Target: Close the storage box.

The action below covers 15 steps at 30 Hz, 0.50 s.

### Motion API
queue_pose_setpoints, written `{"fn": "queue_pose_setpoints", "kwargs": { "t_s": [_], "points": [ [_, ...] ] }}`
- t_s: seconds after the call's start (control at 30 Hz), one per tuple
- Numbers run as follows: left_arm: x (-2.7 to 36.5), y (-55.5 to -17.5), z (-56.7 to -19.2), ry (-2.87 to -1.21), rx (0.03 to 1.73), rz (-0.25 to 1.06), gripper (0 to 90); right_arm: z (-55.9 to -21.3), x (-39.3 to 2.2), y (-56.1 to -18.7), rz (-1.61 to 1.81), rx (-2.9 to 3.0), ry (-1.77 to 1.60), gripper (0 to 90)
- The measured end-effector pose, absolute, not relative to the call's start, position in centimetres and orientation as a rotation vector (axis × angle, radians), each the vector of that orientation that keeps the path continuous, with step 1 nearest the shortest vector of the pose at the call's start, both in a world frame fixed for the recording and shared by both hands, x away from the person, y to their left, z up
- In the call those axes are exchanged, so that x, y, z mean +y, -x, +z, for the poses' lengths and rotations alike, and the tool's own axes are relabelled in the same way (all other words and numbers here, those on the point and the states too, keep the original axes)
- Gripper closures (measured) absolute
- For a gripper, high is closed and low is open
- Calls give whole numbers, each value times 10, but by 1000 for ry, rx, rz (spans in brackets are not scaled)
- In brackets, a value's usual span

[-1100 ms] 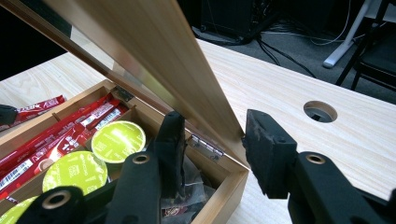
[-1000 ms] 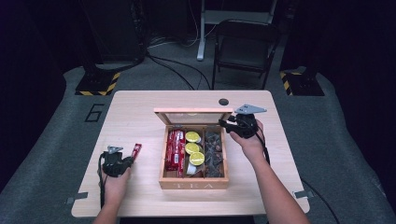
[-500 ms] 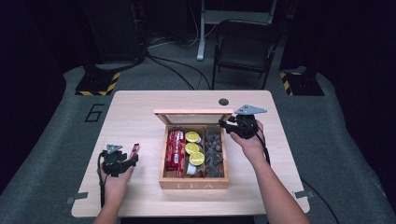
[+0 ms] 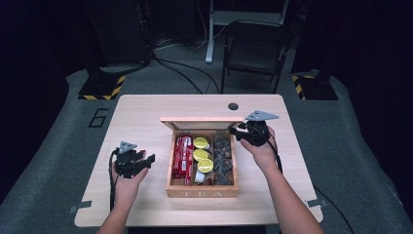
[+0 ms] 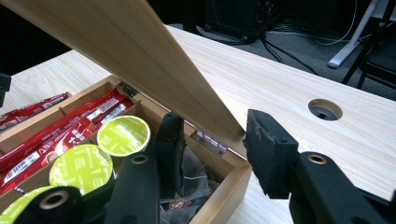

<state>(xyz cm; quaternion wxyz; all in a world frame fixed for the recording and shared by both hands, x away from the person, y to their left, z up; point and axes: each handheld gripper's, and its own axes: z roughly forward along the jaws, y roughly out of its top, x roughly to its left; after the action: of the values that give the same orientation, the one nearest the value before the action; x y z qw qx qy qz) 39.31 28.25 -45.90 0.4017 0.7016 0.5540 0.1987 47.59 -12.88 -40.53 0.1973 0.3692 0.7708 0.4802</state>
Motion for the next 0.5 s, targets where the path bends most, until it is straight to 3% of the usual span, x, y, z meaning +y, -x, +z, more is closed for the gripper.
{"fn": "queue_pose_setpoints", "kwargs": {
  "t_s": [0.5],
  "points": [
    [260,-399,-401,-1814,1265,491,464,-404,-127,-477,1337,2156,-1050,578]
  ]
}}
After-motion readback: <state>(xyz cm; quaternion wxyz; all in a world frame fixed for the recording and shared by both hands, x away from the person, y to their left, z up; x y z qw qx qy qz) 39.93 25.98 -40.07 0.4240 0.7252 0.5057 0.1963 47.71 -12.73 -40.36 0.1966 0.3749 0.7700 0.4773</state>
